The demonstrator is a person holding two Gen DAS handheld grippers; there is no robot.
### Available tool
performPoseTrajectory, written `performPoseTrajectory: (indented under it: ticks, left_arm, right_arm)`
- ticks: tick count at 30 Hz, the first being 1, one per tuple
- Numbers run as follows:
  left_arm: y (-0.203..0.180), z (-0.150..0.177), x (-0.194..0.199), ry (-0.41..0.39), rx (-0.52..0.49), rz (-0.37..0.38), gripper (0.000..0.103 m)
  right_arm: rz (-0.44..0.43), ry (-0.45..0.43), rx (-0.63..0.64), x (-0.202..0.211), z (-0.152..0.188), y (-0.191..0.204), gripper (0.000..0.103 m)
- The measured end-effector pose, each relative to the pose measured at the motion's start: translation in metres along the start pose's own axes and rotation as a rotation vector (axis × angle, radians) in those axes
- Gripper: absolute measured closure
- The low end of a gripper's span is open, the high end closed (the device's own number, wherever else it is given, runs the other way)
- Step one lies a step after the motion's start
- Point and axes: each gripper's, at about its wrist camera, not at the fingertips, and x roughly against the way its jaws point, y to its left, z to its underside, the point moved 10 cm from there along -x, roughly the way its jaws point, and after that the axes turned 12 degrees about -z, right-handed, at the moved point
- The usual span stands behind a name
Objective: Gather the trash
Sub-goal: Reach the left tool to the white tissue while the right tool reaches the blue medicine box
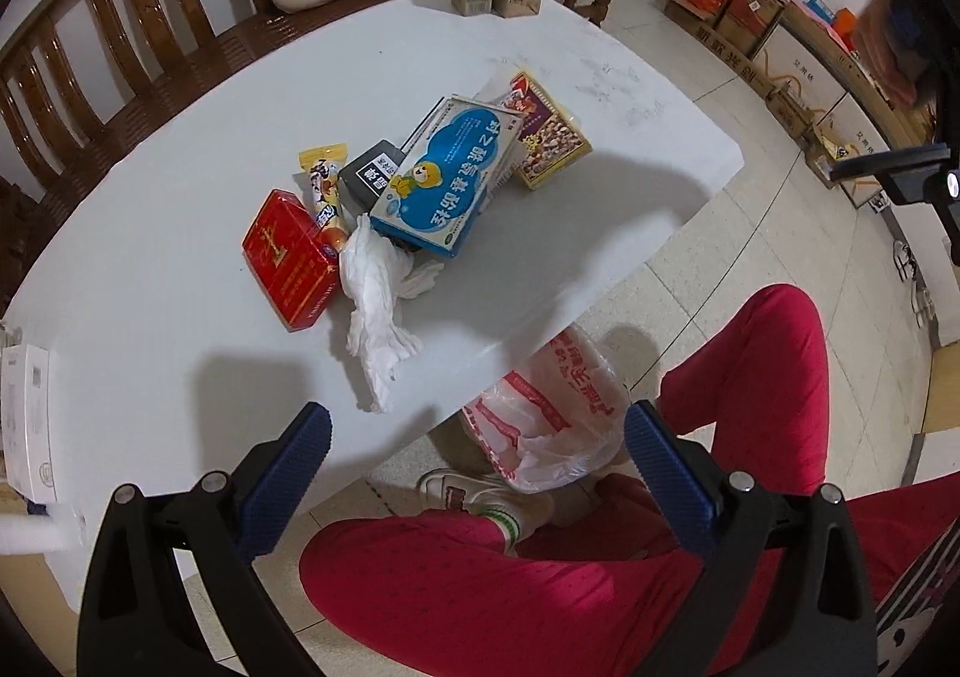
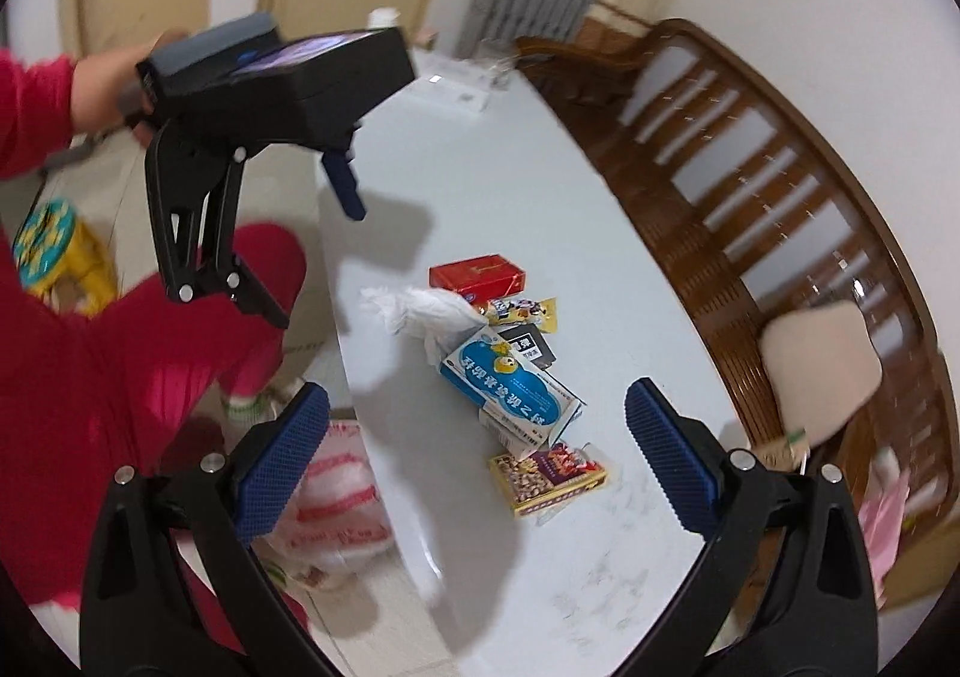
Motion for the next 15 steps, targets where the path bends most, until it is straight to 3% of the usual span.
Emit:
performPoseTrajectory:
  ticks: [7, 15]
  left_arm:
    - [0.003, -0.011, -0.034, 0.063, 0.055, 0.079, 0.007]
    - [0.007, -0.015, -0.064, 0.102, 0.061, 0.117, 0.007]
  right_arm:
    - [-0.101, 0.088, 0.057, -0.037, 0.006, -0.017, 0.006]
    - [-0.209, 0.181, 0.077, -0.084, 0.020, -0.035, 0.006]
